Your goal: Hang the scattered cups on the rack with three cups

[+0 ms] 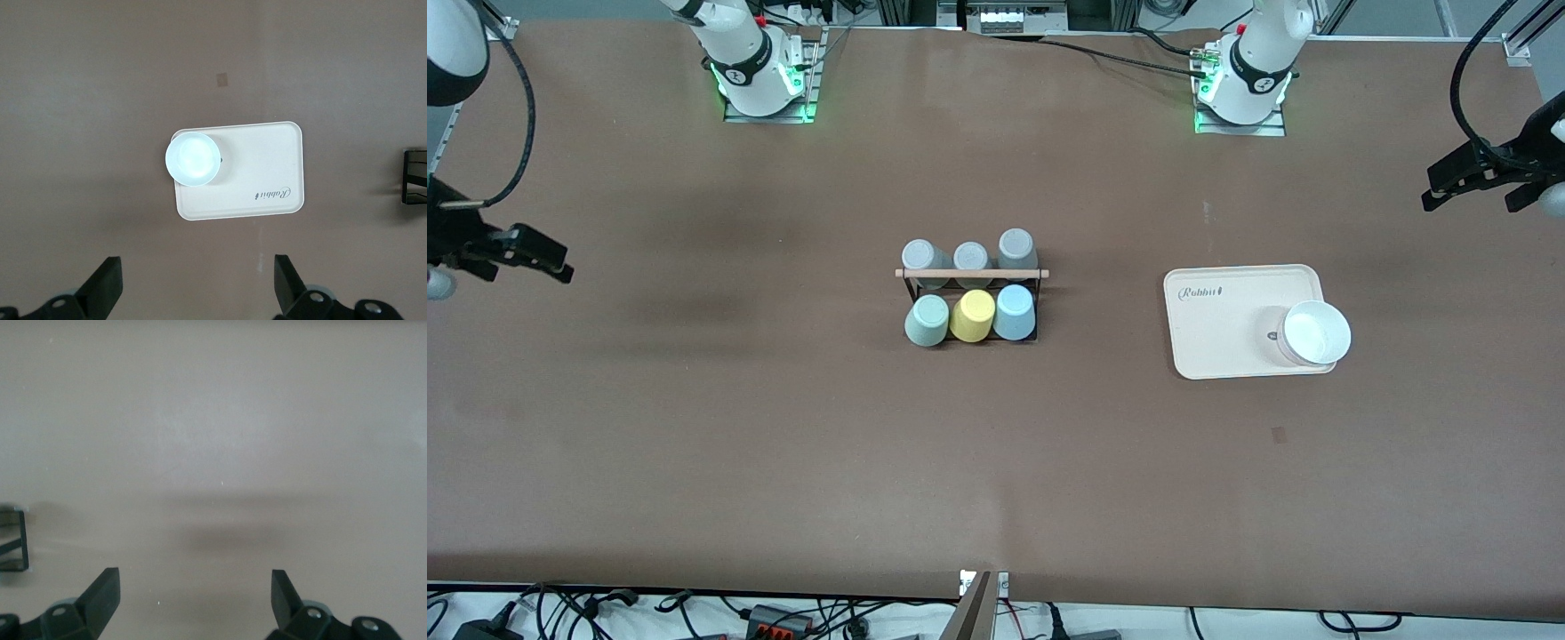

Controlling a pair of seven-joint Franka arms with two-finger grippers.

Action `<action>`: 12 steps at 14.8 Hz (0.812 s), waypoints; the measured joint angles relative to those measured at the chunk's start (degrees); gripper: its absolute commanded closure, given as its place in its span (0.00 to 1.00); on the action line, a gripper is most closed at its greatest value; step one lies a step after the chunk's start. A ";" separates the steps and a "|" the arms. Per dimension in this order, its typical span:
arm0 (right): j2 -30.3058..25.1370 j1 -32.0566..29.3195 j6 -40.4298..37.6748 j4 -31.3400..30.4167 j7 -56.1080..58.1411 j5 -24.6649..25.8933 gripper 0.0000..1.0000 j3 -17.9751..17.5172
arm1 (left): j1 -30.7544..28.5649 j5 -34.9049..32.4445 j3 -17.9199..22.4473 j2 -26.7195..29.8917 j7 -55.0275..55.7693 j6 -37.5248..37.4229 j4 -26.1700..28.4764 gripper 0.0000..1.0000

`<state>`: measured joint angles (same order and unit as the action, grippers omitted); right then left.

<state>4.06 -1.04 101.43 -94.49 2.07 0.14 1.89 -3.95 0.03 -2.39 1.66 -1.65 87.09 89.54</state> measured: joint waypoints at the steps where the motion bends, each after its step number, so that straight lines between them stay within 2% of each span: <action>1: -1.09 0.00 0.03 -1.41 0.01 0.02 0.00 -0.04 | 0.00 0.00 0.00 0.00 0.00 0.00 0.01 0.00; 12: -3.82 -0.08 -4.12 -2.40 0.01 0.02 0.00 -0.26 | 0.00 0.00 0.00 0.00 -0.01 0.00 0.07 0.00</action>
<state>0.24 -1.12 97.31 -96.89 2.09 0.16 1.63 -3.95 0.03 -2.39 1.66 -1.66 87.09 89.62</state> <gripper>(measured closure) 0.000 0.000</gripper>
